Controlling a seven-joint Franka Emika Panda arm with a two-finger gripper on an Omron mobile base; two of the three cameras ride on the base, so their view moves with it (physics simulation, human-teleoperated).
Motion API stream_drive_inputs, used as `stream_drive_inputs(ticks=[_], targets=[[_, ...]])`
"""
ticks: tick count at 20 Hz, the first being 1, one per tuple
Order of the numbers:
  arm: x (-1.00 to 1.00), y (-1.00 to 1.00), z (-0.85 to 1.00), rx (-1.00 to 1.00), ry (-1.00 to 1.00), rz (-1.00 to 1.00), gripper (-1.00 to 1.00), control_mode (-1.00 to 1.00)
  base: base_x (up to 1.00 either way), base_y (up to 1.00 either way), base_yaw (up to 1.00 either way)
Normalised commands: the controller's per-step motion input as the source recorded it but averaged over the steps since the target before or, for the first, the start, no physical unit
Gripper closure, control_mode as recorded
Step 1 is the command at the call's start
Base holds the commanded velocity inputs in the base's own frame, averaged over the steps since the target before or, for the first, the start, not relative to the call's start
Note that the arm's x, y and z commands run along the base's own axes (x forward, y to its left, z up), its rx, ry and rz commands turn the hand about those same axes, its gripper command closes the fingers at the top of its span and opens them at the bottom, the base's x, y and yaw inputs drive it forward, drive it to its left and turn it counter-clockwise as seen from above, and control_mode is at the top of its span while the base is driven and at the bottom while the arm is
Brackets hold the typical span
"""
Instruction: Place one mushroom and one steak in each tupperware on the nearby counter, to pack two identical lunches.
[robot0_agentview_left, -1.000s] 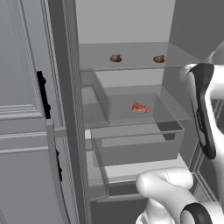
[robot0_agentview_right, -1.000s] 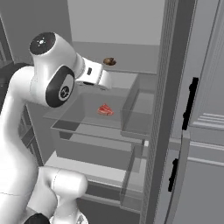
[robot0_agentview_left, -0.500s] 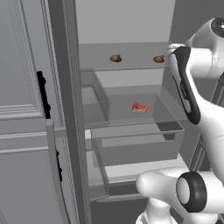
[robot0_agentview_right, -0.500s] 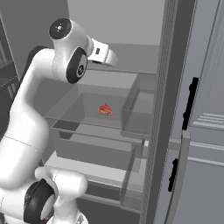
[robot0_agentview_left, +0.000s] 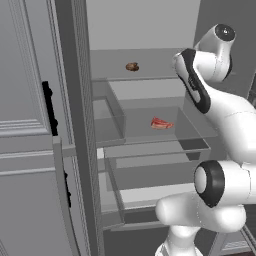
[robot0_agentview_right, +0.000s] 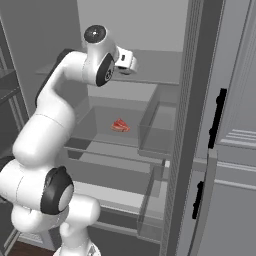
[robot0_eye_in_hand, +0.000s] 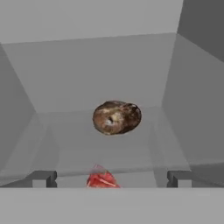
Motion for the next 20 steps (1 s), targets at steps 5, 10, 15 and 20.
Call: stream_drive_inputs(ticks=[5, 10, 15, 20], targets=[[0.79, 0.00, 0.03, -0.06, 0.10, 0.17, -1.00, -1.00, 0.00, 0.00, 0.00], [0.38, 0.00, 0.31, -0.17, 0.04, 0.01, -1.00, -1.00, 0.00, 0.00, 0.00], [0.27, 0.00, -0.21, -0.05, 0.03, -0.12, -1.00, -1.00, 0.00, 0.00, 0.00], [-0.46, 0.07, -0.09, 0.00, -0.02, -0.04, -1.00, -1.00, 0.00, 0.00, 0.00]])
